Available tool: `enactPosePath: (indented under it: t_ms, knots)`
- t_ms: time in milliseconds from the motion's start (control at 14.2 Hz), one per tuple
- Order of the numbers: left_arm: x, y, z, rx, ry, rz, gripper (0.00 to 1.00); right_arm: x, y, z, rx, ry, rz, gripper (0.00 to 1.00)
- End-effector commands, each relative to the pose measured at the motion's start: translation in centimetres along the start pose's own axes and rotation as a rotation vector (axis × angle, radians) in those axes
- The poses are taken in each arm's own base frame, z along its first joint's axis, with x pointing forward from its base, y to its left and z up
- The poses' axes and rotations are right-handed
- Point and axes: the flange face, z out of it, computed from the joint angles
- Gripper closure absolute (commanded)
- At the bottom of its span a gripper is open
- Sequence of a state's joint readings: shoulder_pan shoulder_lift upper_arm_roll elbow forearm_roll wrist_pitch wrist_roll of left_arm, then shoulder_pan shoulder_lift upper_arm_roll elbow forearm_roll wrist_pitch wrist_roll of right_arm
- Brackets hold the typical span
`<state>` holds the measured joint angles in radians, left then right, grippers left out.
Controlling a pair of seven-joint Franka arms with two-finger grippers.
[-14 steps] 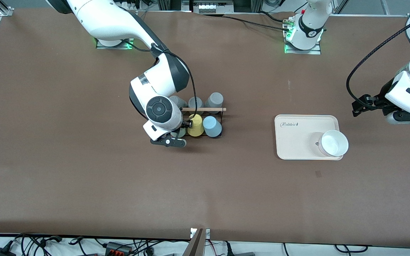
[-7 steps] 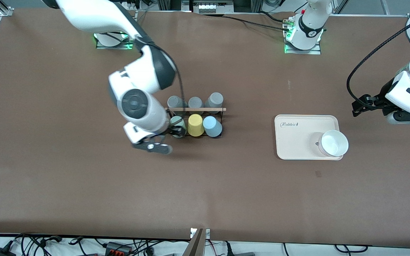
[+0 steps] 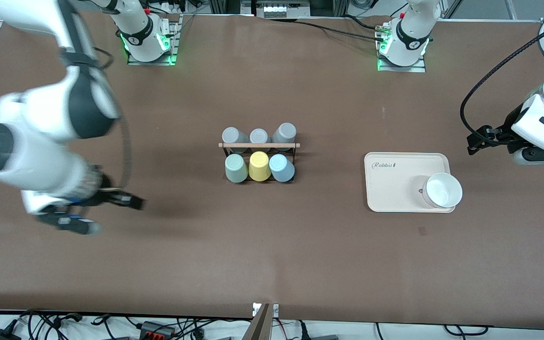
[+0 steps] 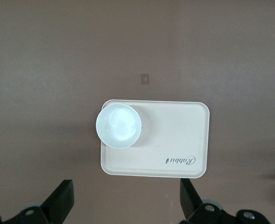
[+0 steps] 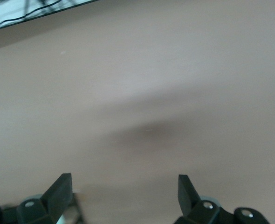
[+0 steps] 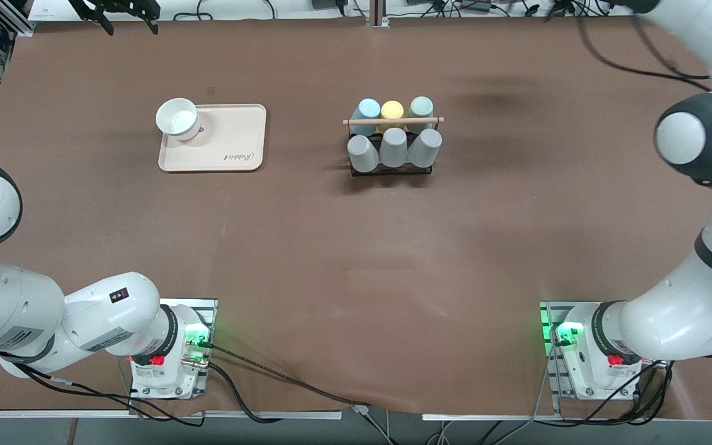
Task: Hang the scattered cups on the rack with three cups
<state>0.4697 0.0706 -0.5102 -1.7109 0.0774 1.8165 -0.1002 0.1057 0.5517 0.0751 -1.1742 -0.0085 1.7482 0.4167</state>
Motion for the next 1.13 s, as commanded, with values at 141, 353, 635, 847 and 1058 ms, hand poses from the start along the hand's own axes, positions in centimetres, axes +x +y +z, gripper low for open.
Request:
enactPosePath:
  t_ms: [141,353,635,847,1058]
  knots:
    - [-0.1,-0.1,-0.7,-0.022,0.001,0.005,0.0,-0.3,8.2,-7.2,-0.029,0.017,-0.1,0.0]
    - [-0.1,-0.3,-0.7,-0.023,0.0,0.002,0.0,-0.6,10.0,-9.4,-0.041,0.035,-0.168,0.0]
    - [-0.1,-0.3,-0.7,-0.022,0.0,-0.001,0.0,-1.9,12.5,-12.5,-0.063,0.077,-0.223,0.0]
    - [-0.1,-0.3,-0.7,-0.022,0.0,-0.002,0.0,-2.7,13.1,-12.8,-0.062,0.105,-0.225,0.0]
    - [-0.1,-0.2,-0.7,-0.023,0.0,-0.001,0.0,-4.2,14.7,-13.0,-0.067,0.085,-0.206,0.0]
